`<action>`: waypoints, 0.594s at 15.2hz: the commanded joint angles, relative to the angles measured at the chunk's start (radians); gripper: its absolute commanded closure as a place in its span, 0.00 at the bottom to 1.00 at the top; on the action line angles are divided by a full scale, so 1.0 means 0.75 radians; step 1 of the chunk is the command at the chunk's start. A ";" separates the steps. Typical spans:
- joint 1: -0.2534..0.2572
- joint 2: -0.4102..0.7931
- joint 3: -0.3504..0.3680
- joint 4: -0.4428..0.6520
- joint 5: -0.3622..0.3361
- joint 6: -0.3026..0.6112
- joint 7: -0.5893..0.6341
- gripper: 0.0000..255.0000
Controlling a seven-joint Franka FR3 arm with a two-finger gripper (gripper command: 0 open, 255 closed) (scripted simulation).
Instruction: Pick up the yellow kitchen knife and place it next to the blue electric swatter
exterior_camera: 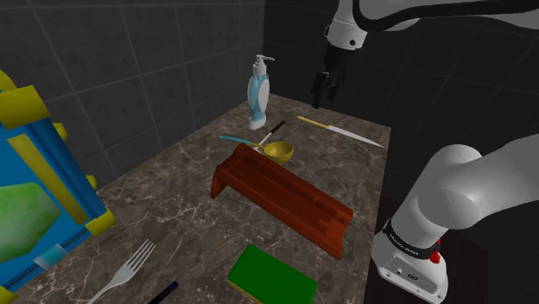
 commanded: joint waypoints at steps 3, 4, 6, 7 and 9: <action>-0.021 0.109 -0.101 -0.009 -0.051 0.082 -0.158 0.00; -0.025 0.143 -0.126 -0.005 -0.062 0.104 -0.197 0.00; -0.033 0.217 -0.176 0.010 -0.080 0.146 -0.274 0.00; -0.036 0.256 -0.201 0.020 -0.088 0.167 -0.313 0.00; -0.041 0.339 -0.248 0.046 -0.098 0.207 -0.392 0.00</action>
